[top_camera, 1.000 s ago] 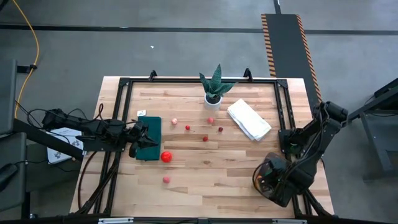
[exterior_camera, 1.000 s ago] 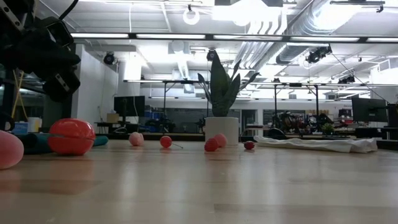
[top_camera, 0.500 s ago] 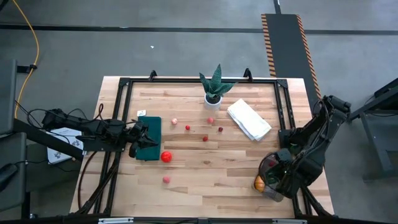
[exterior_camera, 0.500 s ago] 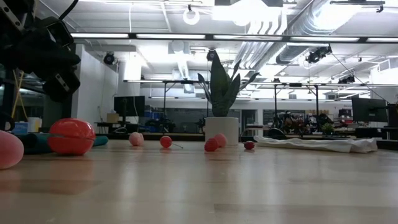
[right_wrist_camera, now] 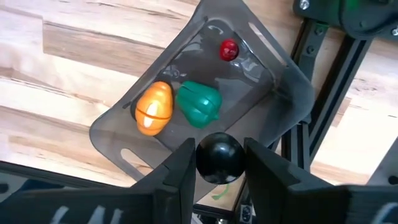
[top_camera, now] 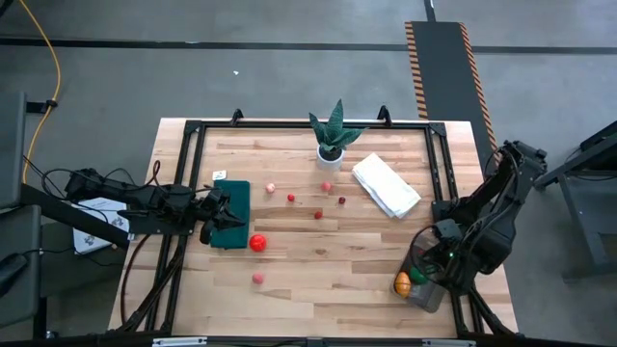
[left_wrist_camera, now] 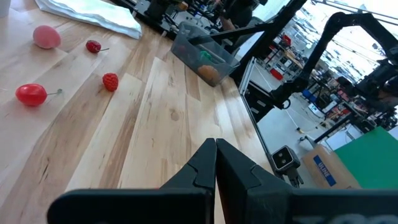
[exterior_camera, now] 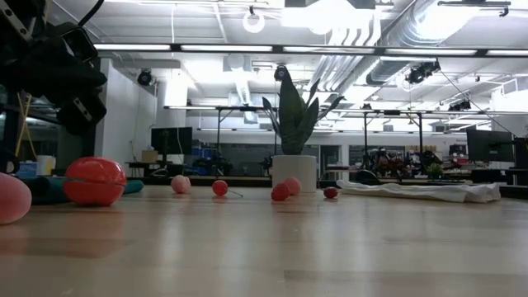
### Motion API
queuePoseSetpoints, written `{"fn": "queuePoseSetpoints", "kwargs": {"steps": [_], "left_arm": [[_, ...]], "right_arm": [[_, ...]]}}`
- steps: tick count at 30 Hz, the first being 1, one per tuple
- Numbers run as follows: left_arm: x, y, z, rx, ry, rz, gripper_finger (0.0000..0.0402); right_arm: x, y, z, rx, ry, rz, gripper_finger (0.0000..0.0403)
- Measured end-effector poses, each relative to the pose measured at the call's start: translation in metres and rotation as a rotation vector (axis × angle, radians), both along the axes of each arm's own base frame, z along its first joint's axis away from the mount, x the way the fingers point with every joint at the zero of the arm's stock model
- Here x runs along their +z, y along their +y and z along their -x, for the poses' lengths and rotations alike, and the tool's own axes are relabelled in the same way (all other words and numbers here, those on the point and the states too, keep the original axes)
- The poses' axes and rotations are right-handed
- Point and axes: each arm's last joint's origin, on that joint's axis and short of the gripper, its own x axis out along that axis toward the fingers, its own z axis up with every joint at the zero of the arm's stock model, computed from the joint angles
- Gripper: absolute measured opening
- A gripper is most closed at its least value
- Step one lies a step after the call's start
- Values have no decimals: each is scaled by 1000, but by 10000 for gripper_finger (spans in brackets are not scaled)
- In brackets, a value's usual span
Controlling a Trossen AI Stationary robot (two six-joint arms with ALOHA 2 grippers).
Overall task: Pick and placing Produce into tupperware
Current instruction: Put the black cherry into the black bin
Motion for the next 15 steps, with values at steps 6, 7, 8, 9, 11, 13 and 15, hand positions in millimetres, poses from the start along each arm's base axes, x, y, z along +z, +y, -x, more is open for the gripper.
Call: {"fn": "queuePoseSetpoints", "kwargs": {"steps": [6,7,8,9,11,13,15], "left_arm": [[0,0,0,-1,0,0,1],[0,0,0,-1,0,0,1],[0,0,0,-2,0,0,1],[0,0,0,-2,0,0,1],[0,0,0,-2,0,0,1],[0,0,0,-2,0,0,1],[0,0,0,-2,0,0,1]], "right_arm": [[-4,6,-4,-3,-11,2,99],[-5,7,-6,-3,-17,4,99],[-6,9,-7,-3,-21,7,99],[-8,10,-8,-2,-22,9,99],[-10,13,-9,0,-19,12,99],[-10,14,-11,0,-25,3,99],[-11,16,-12,-1,-29,-2,99]]}}
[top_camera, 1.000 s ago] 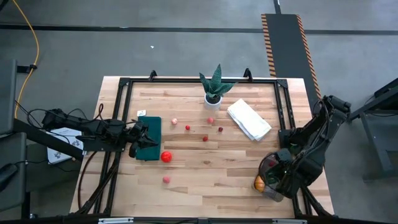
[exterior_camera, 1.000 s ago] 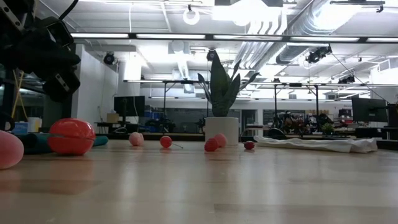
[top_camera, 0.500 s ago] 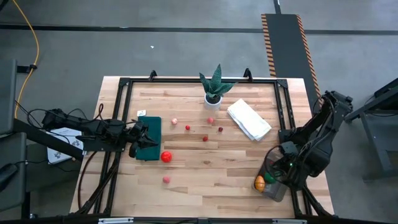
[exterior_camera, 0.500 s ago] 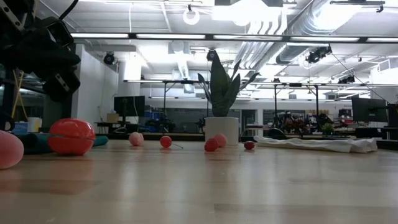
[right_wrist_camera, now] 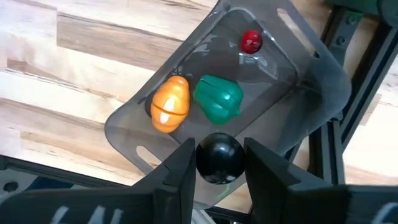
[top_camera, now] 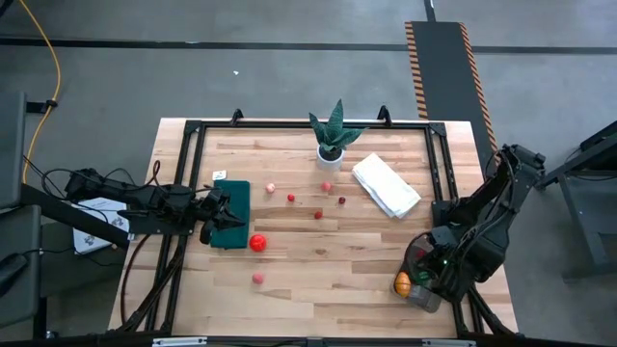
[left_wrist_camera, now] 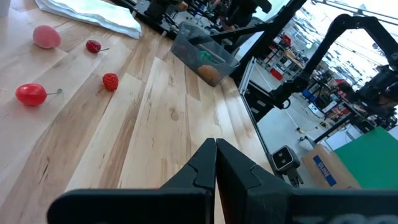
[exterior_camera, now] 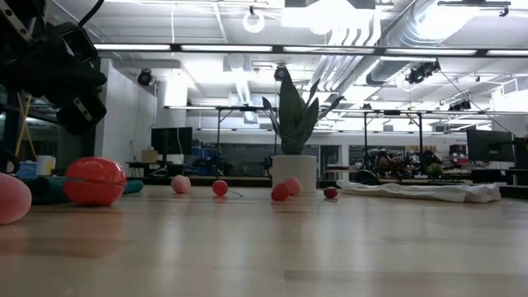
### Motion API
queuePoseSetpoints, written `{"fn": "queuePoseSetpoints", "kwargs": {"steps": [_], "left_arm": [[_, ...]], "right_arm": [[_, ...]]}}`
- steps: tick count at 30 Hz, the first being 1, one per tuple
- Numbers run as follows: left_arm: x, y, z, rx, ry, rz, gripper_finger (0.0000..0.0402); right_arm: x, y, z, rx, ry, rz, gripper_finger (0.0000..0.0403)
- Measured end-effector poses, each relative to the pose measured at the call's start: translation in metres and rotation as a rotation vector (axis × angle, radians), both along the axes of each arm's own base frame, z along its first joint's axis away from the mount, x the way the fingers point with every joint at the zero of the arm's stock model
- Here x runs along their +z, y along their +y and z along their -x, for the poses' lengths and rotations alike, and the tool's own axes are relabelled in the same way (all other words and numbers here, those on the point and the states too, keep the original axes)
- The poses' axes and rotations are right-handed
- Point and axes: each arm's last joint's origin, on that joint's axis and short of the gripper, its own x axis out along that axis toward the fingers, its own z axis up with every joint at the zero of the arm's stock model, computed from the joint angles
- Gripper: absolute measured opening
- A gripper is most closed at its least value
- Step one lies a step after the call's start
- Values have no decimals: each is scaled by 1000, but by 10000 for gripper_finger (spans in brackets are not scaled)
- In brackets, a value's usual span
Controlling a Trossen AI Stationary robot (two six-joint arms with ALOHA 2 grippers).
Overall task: Pick and placing Produce into tupperware
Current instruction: Put the black cherry into the black bin
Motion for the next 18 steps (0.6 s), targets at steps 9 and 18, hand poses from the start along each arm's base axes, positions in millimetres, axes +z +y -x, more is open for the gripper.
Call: {"fn": "queuePoseSetpoints", "kwargs": {"steps": [9,18], "left_arm": [[0,0,0,-8,-1,2,1],[0,-1,0,-23,-3,20,1]], "right_arm": [[-28,8,-4,-5,-19,-92,99],[-59,7,-5,-21,-22,-115,99]]}}
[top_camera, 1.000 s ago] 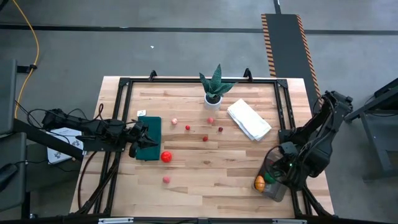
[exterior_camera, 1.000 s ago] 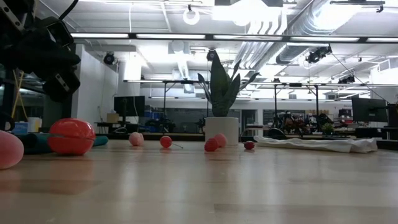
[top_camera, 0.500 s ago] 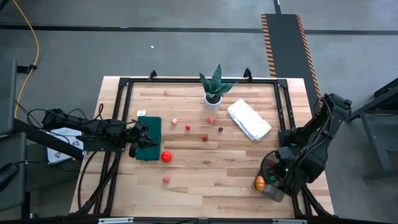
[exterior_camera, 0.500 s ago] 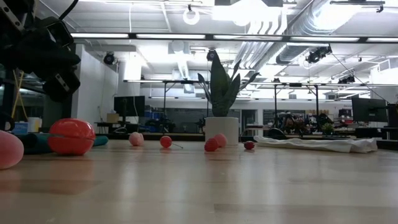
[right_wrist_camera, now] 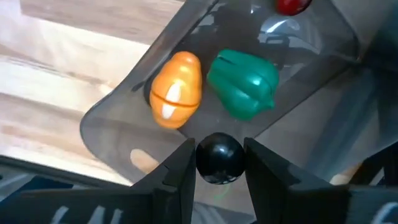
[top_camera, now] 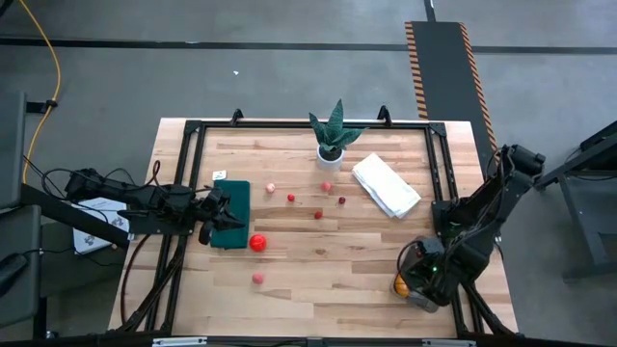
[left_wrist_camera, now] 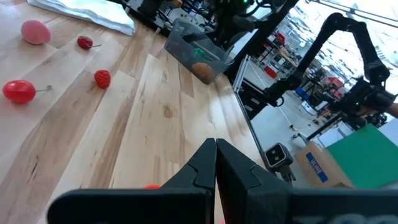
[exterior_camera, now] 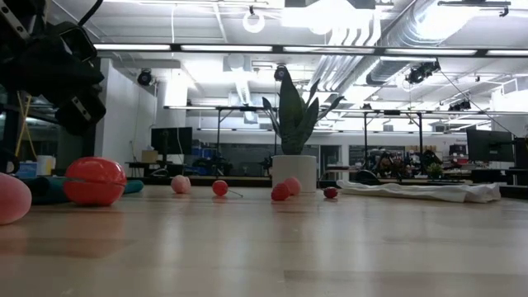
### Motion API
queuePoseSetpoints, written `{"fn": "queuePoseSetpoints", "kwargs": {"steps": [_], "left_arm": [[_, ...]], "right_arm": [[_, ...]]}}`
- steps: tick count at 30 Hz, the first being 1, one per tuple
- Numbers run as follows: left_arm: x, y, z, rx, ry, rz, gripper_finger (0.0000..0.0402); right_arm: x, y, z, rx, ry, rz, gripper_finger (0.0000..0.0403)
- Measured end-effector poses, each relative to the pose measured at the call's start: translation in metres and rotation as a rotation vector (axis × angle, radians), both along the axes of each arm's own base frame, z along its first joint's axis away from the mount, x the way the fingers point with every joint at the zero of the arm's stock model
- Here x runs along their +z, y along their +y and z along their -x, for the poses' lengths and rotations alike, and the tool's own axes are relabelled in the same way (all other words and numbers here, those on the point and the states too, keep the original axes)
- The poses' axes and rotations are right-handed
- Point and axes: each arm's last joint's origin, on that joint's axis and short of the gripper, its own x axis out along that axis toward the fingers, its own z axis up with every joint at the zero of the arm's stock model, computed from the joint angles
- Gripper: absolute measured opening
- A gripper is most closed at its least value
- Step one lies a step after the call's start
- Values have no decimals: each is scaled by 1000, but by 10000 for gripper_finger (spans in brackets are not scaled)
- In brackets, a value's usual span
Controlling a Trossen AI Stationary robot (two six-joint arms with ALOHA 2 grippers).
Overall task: Pick and placing Produce into tupperware
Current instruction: Put the black cherry into the black bin
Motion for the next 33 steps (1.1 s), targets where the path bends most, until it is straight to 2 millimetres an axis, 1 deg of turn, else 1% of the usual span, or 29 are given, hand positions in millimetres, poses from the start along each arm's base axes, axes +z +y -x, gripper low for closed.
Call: {"fn": "queuePoseSetpoints", "kwargs": {"steps": [10,20,26,33], "left_arm": [[0,0,0,2,1,11,1],[0,0,0,3,2,12,1],[0,0,0,3,2,14,1],[0,0,0,3,1,14,1]], "right_arm": [[-23,0,1,0,-16,-38,99],[-26,-2,2,2,2,-36,99],[-35,-2,2,-5,-8,-53,99],[-35,-3,4,-3,12,-46,99]]}}
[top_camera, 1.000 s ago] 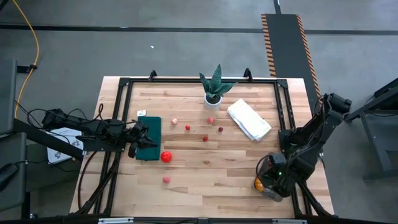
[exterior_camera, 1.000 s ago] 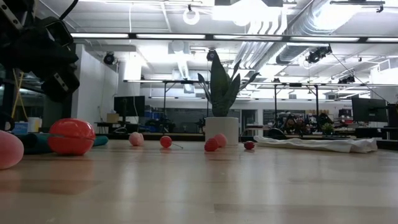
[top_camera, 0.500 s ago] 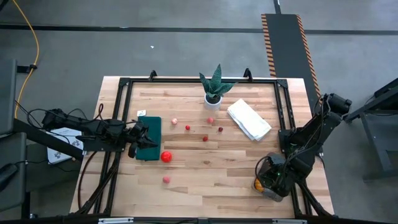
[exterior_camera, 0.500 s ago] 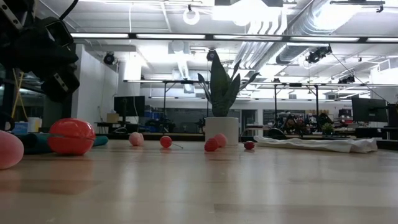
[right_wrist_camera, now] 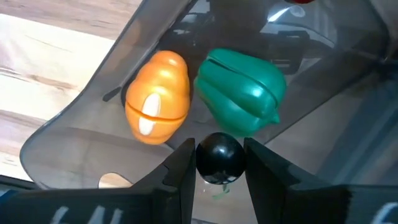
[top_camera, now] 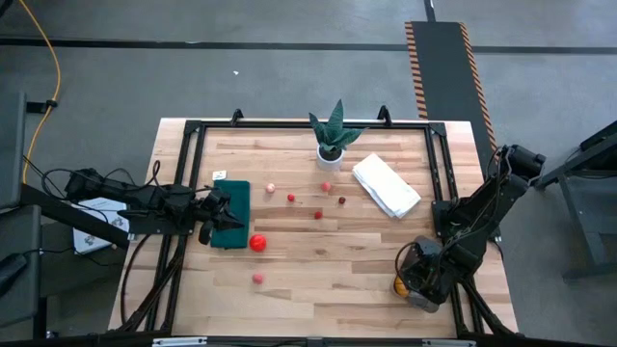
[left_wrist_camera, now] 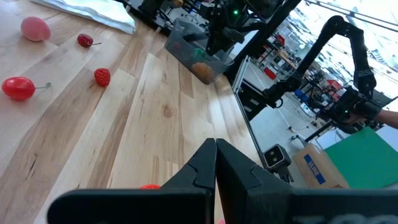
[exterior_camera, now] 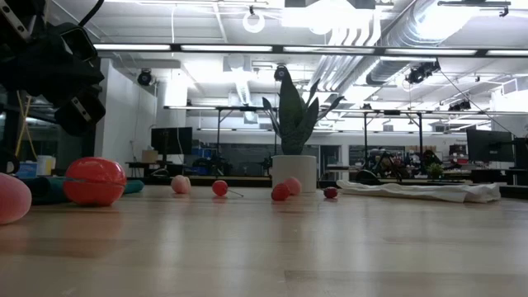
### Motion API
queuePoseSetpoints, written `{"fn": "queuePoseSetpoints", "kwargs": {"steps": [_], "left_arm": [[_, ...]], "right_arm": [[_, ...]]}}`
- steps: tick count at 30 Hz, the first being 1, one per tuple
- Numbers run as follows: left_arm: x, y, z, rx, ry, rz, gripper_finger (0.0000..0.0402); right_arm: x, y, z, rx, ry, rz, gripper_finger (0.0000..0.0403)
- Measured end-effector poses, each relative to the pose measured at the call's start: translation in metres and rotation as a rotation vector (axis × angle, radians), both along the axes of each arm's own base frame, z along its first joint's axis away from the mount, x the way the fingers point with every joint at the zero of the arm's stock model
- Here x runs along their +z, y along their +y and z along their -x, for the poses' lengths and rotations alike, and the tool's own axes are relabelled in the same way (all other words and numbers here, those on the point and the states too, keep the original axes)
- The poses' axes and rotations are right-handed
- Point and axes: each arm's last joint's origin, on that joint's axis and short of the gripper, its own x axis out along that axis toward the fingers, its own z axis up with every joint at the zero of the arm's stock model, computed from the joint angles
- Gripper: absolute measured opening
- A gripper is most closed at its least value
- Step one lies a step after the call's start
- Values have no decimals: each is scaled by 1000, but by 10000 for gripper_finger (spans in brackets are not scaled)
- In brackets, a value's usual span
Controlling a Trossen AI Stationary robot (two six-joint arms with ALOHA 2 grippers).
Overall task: Pick and placing Produce into tupperware
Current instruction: Put the black cherry into the black bin
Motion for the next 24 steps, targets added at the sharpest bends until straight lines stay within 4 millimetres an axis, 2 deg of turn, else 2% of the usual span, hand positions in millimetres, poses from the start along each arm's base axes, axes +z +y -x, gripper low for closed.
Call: {"fn": "queuePoseSetpoints", "kwargs": {"steps": [19,24], "left_arm": [[0,0,0,3,0,0,1],[0,0,0,3,0,0,1]], "right_arm": [[0,1,-1,8,-9,-9,99],[0,1,-1,15,-13,-12,119]]}}
